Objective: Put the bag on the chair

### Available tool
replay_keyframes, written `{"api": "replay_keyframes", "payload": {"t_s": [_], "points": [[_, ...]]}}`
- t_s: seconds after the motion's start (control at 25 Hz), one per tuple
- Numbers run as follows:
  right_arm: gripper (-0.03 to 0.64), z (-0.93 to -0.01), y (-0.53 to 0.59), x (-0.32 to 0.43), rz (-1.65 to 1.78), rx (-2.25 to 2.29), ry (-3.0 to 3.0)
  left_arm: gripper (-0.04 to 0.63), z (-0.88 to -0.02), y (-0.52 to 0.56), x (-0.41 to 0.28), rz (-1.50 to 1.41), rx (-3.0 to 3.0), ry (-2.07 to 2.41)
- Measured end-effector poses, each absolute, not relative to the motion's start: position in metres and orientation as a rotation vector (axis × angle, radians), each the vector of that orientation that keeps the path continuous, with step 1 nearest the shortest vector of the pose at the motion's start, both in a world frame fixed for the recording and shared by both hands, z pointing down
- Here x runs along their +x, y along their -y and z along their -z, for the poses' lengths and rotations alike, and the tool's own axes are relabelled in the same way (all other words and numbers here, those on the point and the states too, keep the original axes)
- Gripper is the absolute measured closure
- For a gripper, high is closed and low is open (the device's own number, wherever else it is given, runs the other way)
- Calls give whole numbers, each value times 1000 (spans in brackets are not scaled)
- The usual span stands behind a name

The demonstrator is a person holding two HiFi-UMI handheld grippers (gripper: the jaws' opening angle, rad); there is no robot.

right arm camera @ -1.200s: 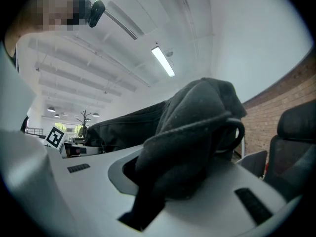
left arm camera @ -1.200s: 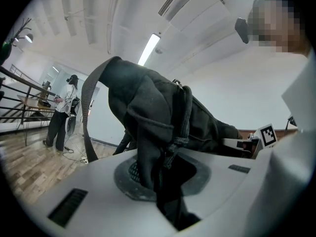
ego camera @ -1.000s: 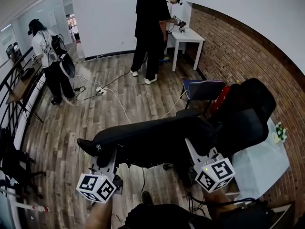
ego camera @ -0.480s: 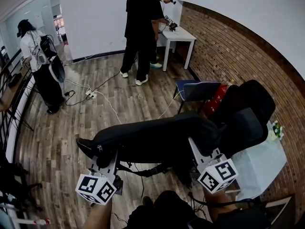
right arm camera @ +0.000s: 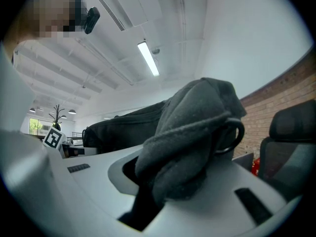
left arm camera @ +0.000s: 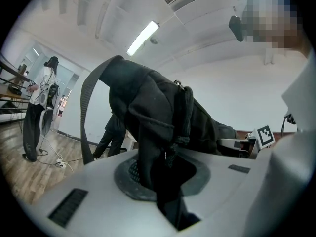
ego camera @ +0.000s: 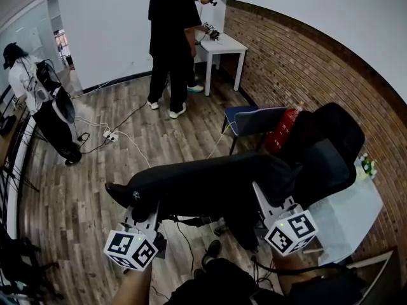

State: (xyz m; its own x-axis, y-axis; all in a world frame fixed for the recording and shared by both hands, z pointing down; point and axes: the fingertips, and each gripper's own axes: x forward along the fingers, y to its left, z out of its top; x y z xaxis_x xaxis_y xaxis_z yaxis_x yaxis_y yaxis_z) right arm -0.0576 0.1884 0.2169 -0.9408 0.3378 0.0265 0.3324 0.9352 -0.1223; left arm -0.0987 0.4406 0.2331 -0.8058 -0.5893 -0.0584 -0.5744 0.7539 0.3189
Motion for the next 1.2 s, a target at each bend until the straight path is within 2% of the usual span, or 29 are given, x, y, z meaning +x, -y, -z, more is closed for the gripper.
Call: {"api": "replay_keyframes", "payload": {"t_s": [0.56, 1.2], "points": [[543, -220, -123, -120, -222, -370, 3072, 536, -229, -370, -186, 460, 1105, 2818], [543, -214, -11, -151, -246, -95, 3150, 537, -218, -239, -266, 413, 1362, 2710]]}}
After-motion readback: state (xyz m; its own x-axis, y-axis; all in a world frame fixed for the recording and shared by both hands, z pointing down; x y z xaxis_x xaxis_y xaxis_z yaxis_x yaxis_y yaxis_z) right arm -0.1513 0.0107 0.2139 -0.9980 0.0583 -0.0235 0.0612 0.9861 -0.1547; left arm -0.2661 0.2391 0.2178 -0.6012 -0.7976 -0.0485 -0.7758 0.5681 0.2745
